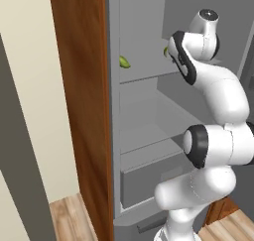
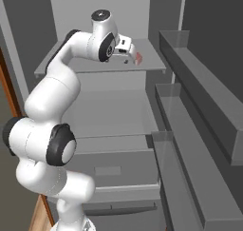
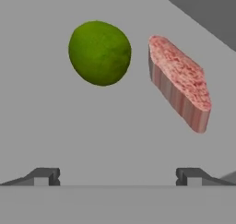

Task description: Open the fridge, remove the mango, lime, and steak, and place them on any counter.

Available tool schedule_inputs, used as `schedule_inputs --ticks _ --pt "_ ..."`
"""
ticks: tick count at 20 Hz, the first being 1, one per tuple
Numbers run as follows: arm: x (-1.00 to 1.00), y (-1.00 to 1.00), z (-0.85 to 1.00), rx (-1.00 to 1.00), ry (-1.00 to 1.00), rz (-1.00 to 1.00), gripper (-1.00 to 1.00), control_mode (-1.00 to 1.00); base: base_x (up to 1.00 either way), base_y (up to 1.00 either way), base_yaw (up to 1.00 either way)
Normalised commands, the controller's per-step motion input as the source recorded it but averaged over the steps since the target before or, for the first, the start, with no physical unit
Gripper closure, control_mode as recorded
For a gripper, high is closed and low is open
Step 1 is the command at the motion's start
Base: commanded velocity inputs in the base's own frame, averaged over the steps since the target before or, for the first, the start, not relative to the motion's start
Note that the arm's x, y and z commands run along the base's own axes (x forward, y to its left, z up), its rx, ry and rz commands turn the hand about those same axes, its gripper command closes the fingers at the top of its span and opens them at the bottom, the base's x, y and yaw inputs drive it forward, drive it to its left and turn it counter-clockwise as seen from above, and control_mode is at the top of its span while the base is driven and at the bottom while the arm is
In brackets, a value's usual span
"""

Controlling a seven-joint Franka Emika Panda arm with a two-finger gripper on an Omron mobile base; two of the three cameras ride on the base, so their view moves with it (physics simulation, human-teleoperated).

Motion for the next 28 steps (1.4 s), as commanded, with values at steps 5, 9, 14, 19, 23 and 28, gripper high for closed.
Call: schedule_inputs --ticks 5,9,14,19,23,28 --pt "0.06 -0.25 0.0 -0.03 0.0 0.0 -1.0 -1.0 0.0 0.0 0.0" --pt "0.09 -0.28 0.0 -0.03 0.0 0.0 -1.0 -1.0 0.0 0.0 0.0" --pt "0.18 -0.22 0.0 -0.01 0.0 0.02 -1.0 -1.0 0.0 0.0 0.0" --pt "0.31 -0.19 0.0 0.0 0.0 0.03 -1.0 -1.0 0.0 0.0 0.0" --pt "0.35 -0.23 0.0 0.0 0.0 0.03 -1.0 -1.0 0.0 0.0 0.0" --pt "0.27 -0.17 -0.03 0.0 0.03 0.03 -1.0 -1.0 0.0 0.0 0.0"
